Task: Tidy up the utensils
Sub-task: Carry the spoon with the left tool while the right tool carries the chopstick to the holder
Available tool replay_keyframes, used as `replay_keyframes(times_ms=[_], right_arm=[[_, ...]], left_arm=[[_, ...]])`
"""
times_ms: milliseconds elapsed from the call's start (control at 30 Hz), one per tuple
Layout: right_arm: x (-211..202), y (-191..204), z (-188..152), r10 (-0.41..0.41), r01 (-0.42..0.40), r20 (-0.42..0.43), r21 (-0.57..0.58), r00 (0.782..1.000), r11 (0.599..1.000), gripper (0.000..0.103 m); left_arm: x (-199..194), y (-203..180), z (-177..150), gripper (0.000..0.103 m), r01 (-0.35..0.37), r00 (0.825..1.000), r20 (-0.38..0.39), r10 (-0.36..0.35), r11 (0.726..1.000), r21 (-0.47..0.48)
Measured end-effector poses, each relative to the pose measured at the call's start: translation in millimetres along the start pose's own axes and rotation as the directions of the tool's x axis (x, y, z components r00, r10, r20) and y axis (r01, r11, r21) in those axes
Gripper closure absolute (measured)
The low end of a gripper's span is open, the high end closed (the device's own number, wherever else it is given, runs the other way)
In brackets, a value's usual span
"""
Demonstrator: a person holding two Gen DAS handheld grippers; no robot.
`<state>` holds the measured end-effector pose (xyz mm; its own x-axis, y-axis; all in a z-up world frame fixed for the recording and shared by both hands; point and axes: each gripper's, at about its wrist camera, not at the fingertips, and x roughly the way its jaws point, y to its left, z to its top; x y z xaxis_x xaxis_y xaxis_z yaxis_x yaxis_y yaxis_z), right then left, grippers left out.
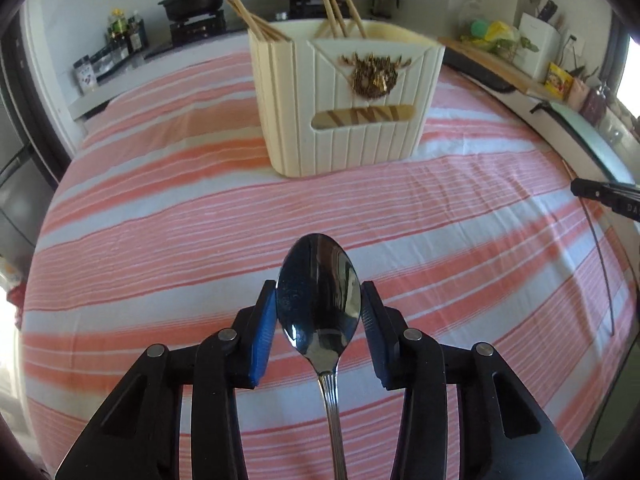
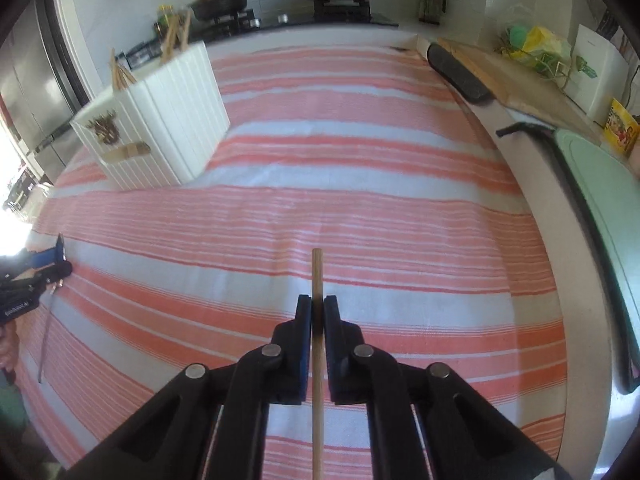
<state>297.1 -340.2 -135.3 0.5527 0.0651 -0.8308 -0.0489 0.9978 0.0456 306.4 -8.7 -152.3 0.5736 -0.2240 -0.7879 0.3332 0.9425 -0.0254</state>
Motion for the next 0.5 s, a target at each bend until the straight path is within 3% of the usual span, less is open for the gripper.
replay_keyframes(times_ms=[267,500], right_arm=[[-93.0,32.5,2.1,0.076,-0.07,0.184,-0.041,0.98,0.997,0.097],[-134.6,52.3,3.4,0.101,-0.082,0.288,-0.076,0.952,0.994,0.097]], left_arm=[[-82.5,13.2,6.3,0.062,0.04,0.982,0.186,-0.034,0.999,-0.031],[-115.2,12.4,6.9,0.062,0.074,0.965,0.255,-0.058,0.996,-0.054]])
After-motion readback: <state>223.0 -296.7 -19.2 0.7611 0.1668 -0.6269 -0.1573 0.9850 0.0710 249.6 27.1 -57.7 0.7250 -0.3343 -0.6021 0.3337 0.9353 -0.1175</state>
